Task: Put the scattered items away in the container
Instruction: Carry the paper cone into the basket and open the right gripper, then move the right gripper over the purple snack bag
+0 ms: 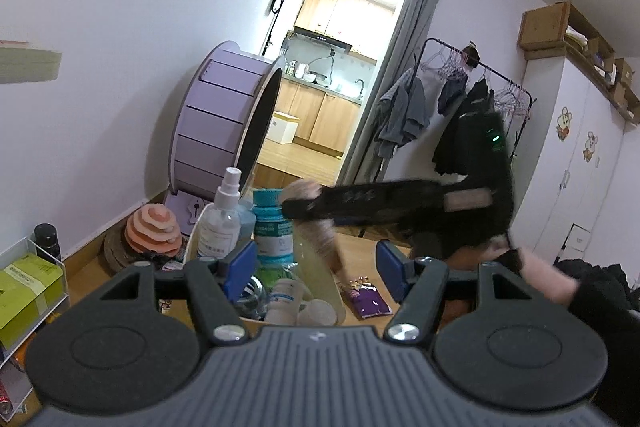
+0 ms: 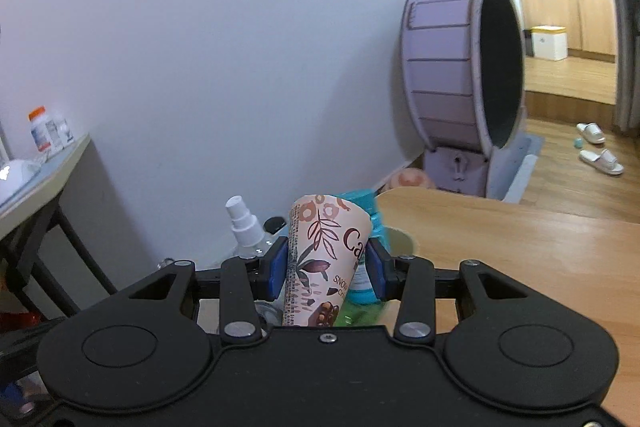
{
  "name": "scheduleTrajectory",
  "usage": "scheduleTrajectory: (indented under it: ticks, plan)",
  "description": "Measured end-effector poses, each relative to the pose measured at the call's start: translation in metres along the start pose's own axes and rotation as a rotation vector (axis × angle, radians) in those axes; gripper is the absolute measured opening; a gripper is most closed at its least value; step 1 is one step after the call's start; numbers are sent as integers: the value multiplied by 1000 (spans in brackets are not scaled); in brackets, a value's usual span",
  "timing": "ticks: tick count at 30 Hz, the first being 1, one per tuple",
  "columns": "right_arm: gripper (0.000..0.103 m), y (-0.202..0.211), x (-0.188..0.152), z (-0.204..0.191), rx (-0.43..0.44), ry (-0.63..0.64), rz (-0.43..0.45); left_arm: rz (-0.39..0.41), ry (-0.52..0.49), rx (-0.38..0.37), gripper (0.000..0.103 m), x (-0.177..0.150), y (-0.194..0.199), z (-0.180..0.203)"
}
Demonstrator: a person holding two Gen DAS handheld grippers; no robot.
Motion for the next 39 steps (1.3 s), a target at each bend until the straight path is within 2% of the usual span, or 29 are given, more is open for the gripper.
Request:
scheduleTrajectory:
  ticks: [3,6,10,12,15,17,22,30,39]
  plan:
    - [44,-12,-6,-11,34,3,-27,-5,10,6,65,0,0,-3]
    - [56,-10,-9,-10,15,10,-12,-5,5,2,65,0,0,0]
    - [57,5,-11,6,-21,-4,8,-15,-1,-8,65,-2,-2,3]
    - [58,18,-13,25,-59,-6,23,-25,-4,-18,65,-4,-5,4]
    - [67,28,-21,57,-149,2,33,-49,-23,-38,65,-10,-12,14]
    - [72,31,-30,77,-201,-1,21,-62,-35,-53,65,-13,-17,21]
    - [76,27,-56,106,-266,-16,-42,-88,-56,-79,65,-20,-31,34]
    - [85,-2,-80,102,-307,42,-108,-163,-49,-95,65,-34,-46,36]
    - [86,-26,-93,95,-322,109,-136,-240,-51,-115,69,-47,-56,40]
Point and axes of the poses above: each gripper's, at about its wrist camera, not at the fingertips, and y roughly against the way its jaws point, z to its right, x to its top, the point moved 9 cm from there along -y, roughly the way its jaws point, and after that the axes turned 15 degrees about -x, right-handed, at the moved point
